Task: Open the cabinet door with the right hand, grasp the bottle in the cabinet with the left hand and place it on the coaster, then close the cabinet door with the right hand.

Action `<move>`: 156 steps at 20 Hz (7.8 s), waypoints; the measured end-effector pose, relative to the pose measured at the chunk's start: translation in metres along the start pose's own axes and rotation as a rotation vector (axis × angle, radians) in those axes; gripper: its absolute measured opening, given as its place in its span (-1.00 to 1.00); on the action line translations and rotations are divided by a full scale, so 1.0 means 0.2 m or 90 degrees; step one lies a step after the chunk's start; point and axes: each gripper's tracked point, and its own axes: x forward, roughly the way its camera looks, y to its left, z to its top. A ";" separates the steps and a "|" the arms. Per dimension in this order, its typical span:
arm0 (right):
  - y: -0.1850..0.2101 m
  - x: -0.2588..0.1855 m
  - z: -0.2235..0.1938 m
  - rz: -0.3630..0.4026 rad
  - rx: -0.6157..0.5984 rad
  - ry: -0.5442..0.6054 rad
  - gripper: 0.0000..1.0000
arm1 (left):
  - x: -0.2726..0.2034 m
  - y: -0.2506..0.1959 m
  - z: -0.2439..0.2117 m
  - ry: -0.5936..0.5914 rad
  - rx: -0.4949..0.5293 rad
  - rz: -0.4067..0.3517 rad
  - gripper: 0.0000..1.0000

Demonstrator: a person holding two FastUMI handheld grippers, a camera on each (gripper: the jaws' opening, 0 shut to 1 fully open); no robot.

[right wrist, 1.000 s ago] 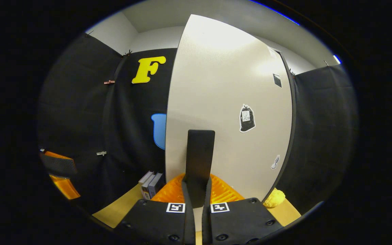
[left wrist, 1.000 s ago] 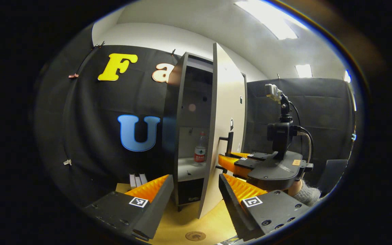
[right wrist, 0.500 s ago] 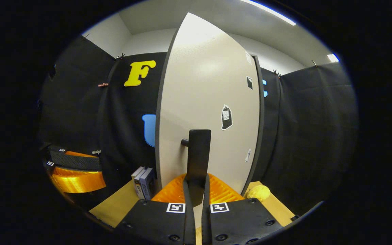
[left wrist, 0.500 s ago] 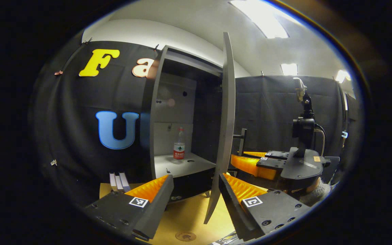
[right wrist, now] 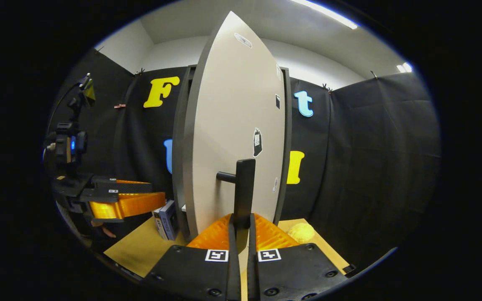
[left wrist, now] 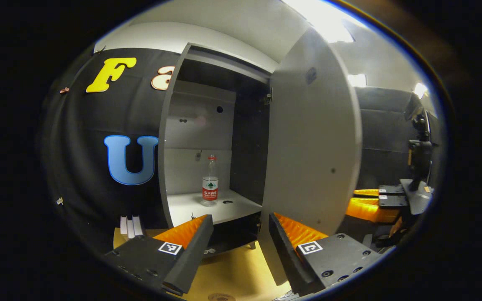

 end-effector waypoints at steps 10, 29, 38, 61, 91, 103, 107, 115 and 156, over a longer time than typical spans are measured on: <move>-0.70 -0.16 -0.06 -0.026 -0.046 -0.017 -0.82 | 0.56 -0.31 0.11 -0.047 0.038 0.032 0.71; -1.08 -0.41 -0.06 0.019 0.108 -0.007 -0.77 | 1.30 0.37 0.04 -0.049 0.043 0.306 0.70; -1.23 -0.36 -0.03 -0.059 0.119 -0.016 -0.75 | 1.66 0.59 -0.07 -0.016 0.045 0.316 0.70; -1.01 -0.45 0.05 -0.069 0.088 -0.037 -0.86 | 1.24 0.46 0.09 -0.050 0.066 0.207 0.52; 0.32 0.42 -0.40 0.165 0.066 -0.145 0.95 | -0.11 0.57 -1.16 0.003 0.024 0.231 0.52; 0.41 0.52 -0.77 0.175 0.036 -0.052 0.95 | -0.09 0.36 -1.80 0.033 -0.002 0.189 0.53; 0.44 0.51 -0.77 0.181 0.044 -0.043 0.94 | -0.09 0.38 -1.88 0.028 0.007 0.193 0.55; 0.57 0.47 -0.84 0.228 0.028 -0.009 0.95 | -0.10 0.33 -2.00 0.056 0.022 0.175 0.62; -1.10 -0.61 -0.27 -0.271 -0.001 -0.036 0.95 | 0.30 -0.09 -0.28 -0.036 -0.029 -0.038 0.89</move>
